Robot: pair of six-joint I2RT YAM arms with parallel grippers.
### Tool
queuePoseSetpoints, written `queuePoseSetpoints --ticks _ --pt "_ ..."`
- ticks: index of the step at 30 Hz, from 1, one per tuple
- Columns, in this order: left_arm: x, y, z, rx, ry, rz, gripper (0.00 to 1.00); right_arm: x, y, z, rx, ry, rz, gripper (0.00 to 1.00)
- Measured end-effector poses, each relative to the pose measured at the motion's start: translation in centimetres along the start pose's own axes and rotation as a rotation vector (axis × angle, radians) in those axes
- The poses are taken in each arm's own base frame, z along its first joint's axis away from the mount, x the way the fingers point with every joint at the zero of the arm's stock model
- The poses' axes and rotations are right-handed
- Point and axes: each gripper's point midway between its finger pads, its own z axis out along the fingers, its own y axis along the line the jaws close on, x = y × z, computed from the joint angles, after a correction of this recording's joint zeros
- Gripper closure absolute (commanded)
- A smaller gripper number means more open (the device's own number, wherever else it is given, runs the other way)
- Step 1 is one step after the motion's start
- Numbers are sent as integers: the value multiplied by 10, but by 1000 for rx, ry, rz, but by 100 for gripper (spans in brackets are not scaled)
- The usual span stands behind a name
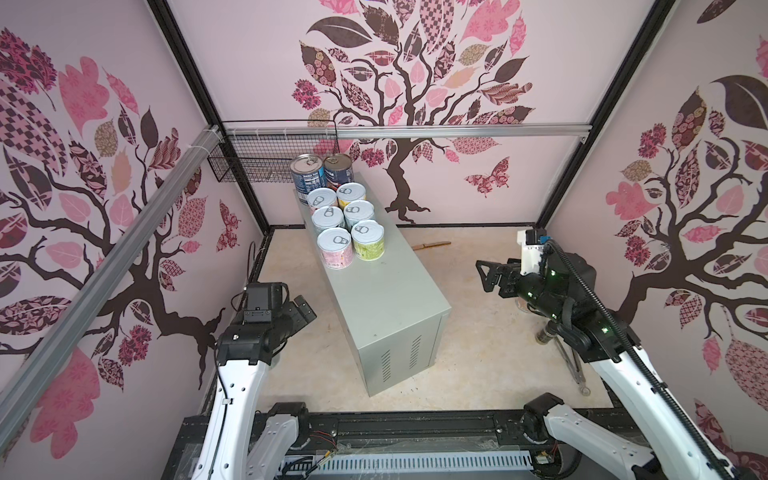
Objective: Place and organize the canned foods onto the counter
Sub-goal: 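Withdraw the right gripper toward the floor while the left gripper moves over a floor can, then lower the left gripper onto the white-lidded floor can and close it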
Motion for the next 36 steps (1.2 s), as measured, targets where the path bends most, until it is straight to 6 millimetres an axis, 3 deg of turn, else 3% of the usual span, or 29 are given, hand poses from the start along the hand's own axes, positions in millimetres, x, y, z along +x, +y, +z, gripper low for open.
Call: queuePoseSetpoints --ticks 8,12,22,31,36 --pt "-4 26 26 -193 42 0 2 122 -42 42 44 165 235 0" --pt "-6 38 34 -255 34 -20 2 162 -62 51 96 187 310 0" --pt "7 72 59 -426 21 -176 2 183 -78 75 127 145 363 0" --pt "11 99 81 -571 -54 -398 2 206 -77 87 86 173 396 0" --pt "14 116 92 -636 -74 -520 2 206 -70 90 46 173 415 0"
